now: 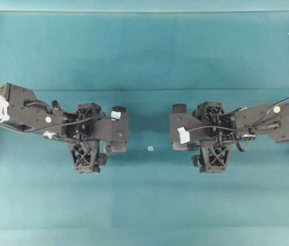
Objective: Insert the washer onto the shaft with both hands.
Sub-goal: 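Lower both grippers and open right gripper around the threaded shaft, then close left gripper on the washer and right gripper on the shaft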
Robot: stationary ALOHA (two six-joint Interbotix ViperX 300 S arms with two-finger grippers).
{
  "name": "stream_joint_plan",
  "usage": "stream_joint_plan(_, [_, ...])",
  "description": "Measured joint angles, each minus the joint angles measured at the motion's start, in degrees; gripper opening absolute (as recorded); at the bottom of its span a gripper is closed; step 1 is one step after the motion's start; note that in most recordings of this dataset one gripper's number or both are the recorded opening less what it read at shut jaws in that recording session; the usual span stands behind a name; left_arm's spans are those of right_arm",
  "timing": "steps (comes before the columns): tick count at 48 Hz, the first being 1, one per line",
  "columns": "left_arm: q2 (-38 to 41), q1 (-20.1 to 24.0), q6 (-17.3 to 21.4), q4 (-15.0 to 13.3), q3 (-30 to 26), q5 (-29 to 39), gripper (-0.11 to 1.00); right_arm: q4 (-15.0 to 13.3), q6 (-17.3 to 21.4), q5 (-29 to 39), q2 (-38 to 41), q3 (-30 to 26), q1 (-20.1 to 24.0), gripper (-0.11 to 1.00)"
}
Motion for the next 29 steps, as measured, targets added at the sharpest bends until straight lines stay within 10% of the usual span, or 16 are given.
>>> stream_joint_plan(29, [0.7,-0.8,-0.7,0.0,-0.4,-0.9,0.88,0.1,-0.1,-1.0,1.0,0.4,0.0,0.90])
